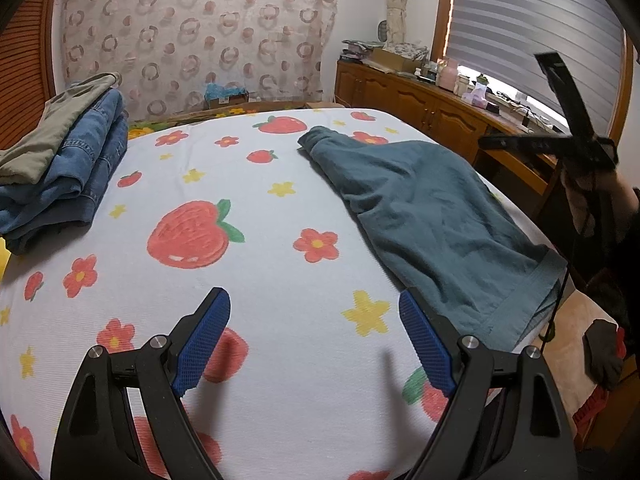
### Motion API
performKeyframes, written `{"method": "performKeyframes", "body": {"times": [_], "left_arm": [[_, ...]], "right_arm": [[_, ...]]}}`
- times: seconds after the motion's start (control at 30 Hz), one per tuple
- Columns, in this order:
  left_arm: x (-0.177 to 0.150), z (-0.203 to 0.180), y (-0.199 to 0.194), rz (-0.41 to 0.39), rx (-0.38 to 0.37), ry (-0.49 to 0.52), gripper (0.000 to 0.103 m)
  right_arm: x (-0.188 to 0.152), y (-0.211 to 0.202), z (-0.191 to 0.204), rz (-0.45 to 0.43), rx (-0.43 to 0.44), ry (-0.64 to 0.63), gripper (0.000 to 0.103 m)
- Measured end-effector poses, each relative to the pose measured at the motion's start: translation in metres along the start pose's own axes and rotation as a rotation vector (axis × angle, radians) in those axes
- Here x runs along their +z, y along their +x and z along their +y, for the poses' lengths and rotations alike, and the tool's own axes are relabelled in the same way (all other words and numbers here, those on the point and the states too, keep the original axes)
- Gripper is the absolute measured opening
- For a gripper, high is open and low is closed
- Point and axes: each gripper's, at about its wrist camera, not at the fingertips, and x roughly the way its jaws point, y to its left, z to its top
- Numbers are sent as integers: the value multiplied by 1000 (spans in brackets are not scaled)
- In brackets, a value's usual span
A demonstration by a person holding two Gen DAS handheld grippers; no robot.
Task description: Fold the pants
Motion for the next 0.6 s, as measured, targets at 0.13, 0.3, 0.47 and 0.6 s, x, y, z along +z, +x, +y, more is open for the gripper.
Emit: {"method": "performKeyframes", "body": {"times": [0.13,0.3,0.47,0.6], "left_arm": [[0,-4,1,4,-6,7,87],[-1,-13,0,8,-22,26,87],[-2,-25,3,21,-40,50,87],[-3,-35,2,28,-62,72,87]], "right_arm": [[-19,-20,-10,8,21,3,29],[-56,-43,-5,24,54,4,29],[-78,-62,-3,27,71,22,29],[-91,-73,-6,27,69,40,29]]}}
